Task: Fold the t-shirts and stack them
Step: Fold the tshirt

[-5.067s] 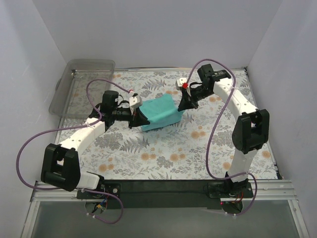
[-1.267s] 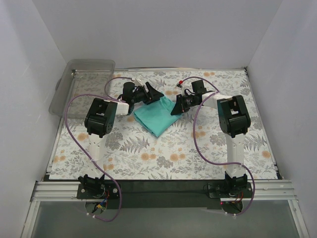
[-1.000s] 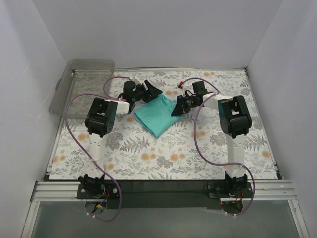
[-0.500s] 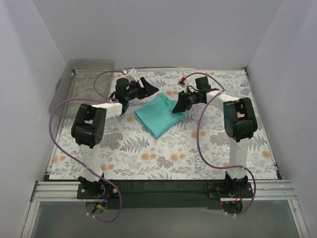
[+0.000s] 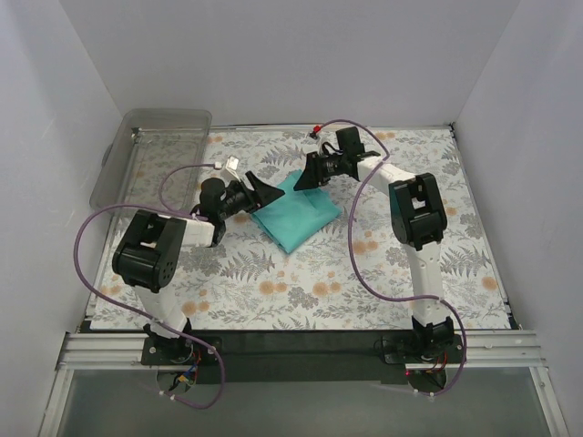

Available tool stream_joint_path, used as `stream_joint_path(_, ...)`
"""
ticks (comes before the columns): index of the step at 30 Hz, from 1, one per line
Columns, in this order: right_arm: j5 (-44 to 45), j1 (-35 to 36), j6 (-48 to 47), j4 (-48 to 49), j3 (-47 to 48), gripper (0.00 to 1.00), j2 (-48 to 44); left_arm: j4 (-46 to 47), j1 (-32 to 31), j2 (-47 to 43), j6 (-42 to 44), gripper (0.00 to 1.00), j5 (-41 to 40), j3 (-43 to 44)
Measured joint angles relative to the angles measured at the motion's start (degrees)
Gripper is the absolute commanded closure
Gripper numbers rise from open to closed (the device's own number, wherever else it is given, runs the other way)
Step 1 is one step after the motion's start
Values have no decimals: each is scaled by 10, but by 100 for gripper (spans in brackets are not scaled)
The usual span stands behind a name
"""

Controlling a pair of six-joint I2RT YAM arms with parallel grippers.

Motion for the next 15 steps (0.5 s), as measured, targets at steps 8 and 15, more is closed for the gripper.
stream_joint_path(8, 70, 21, 63, 3, 25, 67, 34, 23, 0, 60, -14, 38, 11, 7)
stream_joint_path(15, 102, -5, 88, -2, 66, 69, 71, 26, 9, 70, -10, 38, 21, -3)
